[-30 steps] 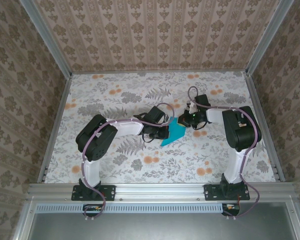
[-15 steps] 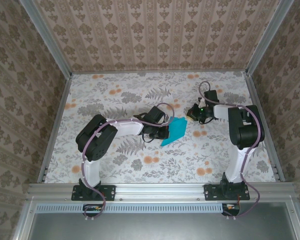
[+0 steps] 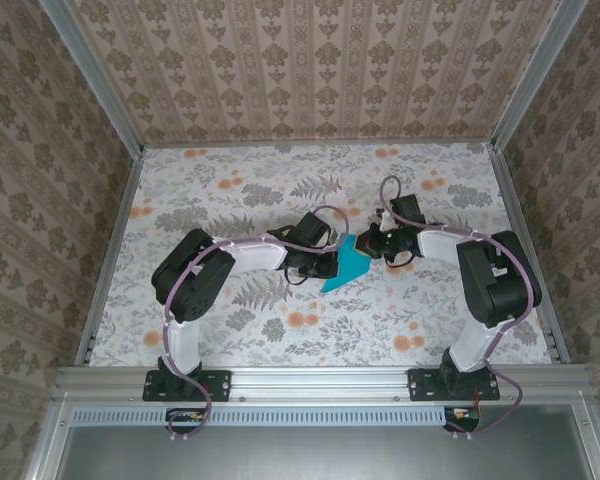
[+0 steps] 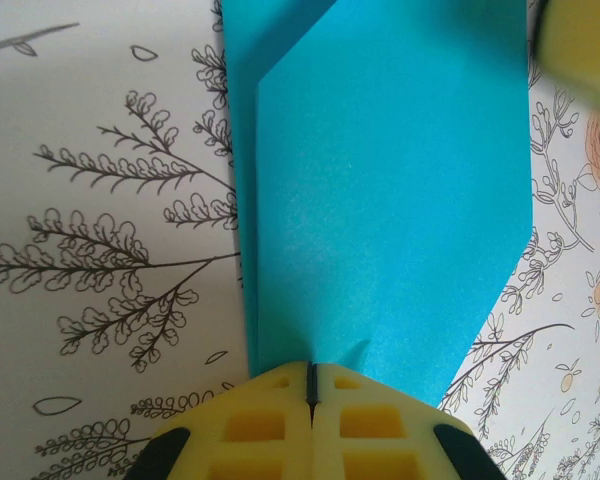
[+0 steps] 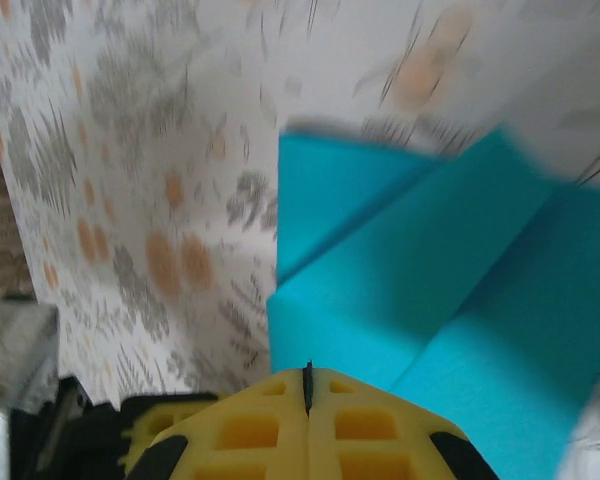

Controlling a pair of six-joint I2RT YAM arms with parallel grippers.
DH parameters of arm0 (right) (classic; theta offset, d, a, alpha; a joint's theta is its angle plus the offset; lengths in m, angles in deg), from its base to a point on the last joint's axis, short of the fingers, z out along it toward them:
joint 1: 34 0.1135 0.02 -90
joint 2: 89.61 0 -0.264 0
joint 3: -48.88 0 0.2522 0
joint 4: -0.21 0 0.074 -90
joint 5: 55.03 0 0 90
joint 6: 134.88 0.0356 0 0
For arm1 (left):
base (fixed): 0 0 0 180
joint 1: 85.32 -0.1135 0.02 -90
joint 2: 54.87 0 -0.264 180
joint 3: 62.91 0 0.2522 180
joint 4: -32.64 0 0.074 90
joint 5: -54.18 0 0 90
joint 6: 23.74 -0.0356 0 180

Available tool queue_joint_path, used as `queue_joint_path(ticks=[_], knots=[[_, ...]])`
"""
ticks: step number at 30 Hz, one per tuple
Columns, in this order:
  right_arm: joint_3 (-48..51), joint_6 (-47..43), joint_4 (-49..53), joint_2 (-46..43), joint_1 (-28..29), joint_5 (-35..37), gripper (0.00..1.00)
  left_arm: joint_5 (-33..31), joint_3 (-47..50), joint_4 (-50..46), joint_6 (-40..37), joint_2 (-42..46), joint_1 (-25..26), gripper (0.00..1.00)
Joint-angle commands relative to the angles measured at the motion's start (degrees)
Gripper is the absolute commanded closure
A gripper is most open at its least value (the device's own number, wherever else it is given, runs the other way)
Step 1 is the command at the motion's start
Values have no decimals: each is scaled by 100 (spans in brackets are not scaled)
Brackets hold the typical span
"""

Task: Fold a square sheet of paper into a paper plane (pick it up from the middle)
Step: Fourth fold the wing at the center of the table.

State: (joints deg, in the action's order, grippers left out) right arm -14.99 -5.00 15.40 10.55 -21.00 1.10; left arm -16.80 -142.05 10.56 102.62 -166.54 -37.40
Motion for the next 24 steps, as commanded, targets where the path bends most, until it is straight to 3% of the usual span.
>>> queue_joint_path(ticks=[1,8,18,24], knots=[[86,230,-160,305,125,-238,98,-207,188,-925,-93,-284,1,100],[74,186,-73,592,235,-142,98,-172,113,-943,-137,-233,-4,100],[-123,-313,1235,655,224,910,98,334,-362,-668,-282,321,-55,100],[-253,-329,1528,763,237,1073,98,445,-17,-369,189,477,-38,86]])
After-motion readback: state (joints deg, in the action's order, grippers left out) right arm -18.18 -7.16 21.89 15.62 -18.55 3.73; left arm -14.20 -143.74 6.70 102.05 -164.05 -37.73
